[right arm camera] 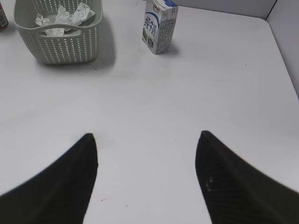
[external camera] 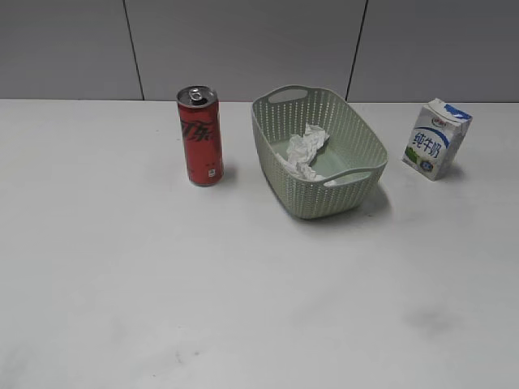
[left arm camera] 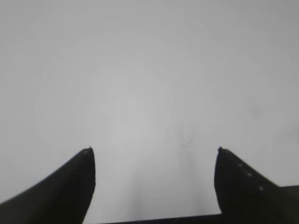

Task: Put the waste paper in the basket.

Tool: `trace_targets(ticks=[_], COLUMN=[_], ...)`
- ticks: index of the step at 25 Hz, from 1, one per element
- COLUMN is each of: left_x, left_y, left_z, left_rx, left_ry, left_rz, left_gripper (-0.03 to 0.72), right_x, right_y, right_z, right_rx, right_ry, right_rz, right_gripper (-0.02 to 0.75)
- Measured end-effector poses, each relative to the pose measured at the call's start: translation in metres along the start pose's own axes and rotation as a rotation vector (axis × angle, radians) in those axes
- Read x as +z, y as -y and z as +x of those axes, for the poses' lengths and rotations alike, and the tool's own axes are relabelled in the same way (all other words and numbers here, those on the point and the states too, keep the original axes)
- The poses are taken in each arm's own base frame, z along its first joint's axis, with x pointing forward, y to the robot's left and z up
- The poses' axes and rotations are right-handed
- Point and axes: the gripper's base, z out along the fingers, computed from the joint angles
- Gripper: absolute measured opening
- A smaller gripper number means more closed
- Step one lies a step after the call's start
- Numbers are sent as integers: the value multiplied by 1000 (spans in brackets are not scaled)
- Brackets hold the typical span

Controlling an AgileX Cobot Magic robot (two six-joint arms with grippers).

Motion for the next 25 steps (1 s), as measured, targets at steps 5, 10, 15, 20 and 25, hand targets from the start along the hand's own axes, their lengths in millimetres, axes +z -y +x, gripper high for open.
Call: trace_targets(ticks=[5,10,15,20,25], left_x=[-18,-32,-44,-54,-54], left_y=[3,5,7,7,7], left_z=[13,23,35,47,47], left_rx=[0,-6,5,2,-4], left_ry=[139,247,355,447,448], left_rz=[-7,-12,-21,-37,-42], left_gripper=[587,587,587,587,587], right_x=[0,0,0,0,0], right_y=[0,0,0,0,0], right_z=[0,0,0,0,0], right_rx=[0,0,0,1,1], right_ry=[0,0,0,0,0], right_rz=[0,0,0,-1,0], right_gripper=[499,499,499,499,499])
